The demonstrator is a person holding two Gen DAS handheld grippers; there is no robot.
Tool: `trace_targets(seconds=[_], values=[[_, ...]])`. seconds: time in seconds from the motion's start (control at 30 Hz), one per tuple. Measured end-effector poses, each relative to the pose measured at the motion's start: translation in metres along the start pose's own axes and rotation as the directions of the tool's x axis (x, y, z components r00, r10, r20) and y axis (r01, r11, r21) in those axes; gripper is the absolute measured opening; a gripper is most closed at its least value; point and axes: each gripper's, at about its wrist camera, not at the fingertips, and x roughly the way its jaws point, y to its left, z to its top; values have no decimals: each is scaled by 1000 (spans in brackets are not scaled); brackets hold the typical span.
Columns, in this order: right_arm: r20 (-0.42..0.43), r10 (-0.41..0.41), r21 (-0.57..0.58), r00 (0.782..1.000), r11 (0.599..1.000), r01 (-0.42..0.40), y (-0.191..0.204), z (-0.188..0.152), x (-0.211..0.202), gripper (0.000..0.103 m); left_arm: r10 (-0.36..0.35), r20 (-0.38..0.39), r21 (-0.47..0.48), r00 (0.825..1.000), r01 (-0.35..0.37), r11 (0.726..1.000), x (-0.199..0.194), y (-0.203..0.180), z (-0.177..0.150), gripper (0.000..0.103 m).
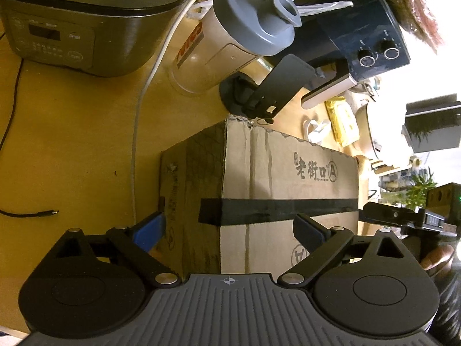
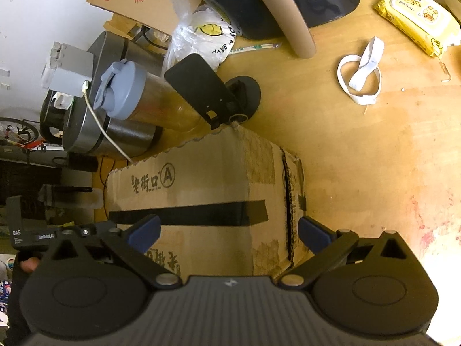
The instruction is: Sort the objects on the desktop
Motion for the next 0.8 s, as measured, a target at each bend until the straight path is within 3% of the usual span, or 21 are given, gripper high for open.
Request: trace_targets(seconds=[0.43,0.8], values=[[34,12,-37,999,999,-10,4,-25,-5,103,29,42,38,999,-30,999,-5,-6,-23,97],[84,-35,-112,996,993,44,15,-51,-11,103,72,99,91,992,-82,992,-13,-14,-49,97]])
